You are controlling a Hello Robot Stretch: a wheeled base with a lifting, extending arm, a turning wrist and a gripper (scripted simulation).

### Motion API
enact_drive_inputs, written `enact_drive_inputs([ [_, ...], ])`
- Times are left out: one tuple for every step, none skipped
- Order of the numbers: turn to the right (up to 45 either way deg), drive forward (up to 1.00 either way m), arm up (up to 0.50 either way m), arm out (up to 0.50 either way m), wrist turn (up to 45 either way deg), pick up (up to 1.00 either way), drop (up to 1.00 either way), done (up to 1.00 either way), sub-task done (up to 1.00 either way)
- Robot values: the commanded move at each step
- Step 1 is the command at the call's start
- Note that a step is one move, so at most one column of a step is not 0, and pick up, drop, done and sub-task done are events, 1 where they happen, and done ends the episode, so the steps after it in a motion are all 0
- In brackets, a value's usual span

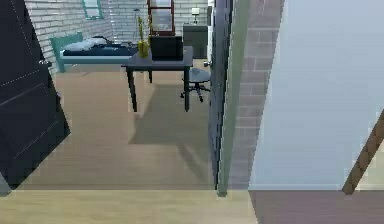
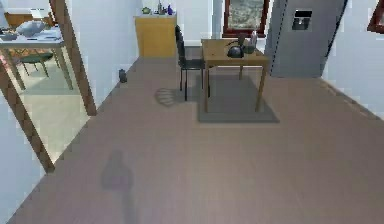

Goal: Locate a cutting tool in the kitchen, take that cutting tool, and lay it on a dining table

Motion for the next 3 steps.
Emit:
enact_drive_inputs([
  [45.0, 0.0, 0.0, 0.0, 0.0, 0.0, 0.0, 0.0, 0.0],
  [33.0, 0.0, 0.0, 0.0, 0.0, 0.0, 0.0, 0.0, 0.0],
  [0.0, 1.0, 0.0, 0.0, 0.0, 0.0, 0.0, 0.0, 0.0],
])
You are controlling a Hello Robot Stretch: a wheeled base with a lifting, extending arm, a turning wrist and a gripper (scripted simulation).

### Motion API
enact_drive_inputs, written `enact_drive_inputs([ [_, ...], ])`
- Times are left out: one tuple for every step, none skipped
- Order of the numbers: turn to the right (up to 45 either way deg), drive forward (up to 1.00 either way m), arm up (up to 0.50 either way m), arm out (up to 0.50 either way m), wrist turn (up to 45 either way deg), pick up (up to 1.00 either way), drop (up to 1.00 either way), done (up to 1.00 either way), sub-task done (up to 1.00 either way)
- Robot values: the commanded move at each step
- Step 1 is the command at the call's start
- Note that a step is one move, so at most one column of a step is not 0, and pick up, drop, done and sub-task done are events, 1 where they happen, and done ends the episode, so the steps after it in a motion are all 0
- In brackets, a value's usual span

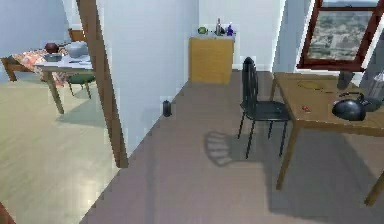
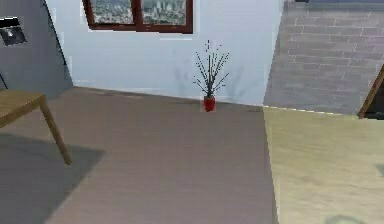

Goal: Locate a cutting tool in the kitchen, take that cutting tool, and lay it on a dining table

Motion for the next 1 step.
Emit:
enact_drive_inputs([
  [0.0, 1.0, 0.0, 0.0, 0.0, 0.0, 0.0, 0.0, 0.0],
])
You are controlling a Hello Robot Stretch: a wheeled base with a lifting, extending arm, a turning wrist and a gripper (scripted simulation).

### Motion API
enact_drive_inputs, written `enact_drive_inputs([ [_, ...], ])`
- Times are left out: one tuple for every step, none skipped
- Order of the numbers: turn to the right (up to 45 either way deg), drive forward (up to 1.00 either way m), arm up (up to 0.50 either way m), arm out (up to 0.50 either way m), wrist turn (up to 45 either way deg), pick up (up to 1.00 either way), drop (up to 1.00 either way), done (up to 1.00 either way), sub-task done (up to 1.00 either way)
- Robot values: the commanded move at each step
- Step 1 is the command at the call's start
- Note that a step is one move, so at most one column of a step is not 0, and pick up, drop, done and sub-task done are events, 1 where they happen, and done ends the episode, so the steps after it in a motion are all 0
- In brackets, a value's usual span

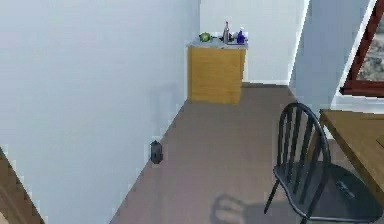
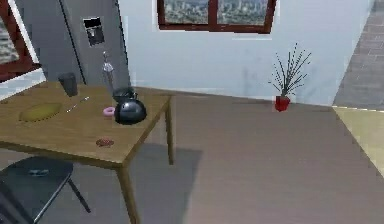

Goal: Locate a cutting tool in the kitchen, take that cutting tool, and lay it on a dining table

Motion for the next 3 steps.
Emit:
enact_drive_inputs([
  [6.0, 0.0, 0.0, 0.0, 0.0, 0.0, 0.0, 0.0, 0.0],
  [0.0, 0.8, 0.0, 0.0, 0.0, 0.0, 0.0, 0.0, 0.0],
  [3.0, 0.0, 0.0, 0.0, 0.0, 0.0, 0.0, 0.0, 0.0],
])
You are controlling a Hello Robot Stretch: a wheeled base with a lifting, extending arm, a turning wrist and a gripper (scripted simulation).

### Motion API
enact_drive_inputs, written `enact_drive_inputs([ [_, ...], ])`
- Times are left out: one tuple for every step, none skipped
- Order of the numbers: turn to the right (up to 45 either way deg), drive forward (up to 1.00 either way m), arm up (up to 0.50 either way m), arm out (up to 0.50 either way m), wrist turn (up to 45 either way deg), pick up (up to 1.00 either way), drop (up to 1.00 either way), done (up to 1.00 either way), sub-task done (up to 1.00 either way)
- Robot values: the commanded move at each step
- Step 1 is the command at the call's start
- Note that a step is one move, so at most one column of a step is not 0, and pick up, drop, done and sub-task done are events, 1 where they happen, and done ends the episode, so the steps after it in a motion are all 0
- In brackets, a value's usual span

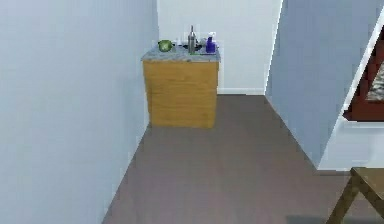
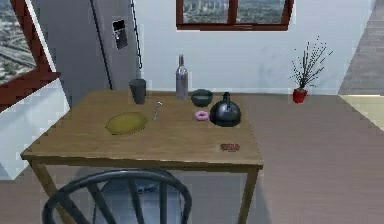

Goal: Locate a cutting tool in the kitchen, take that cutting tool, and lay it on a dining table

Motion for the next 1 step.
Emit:
enact_drive_inputs([
  [0.0, 1.0, 0.0, 0.0, 0.0, 0.0, 0.0, 0.0, 0.0],
])
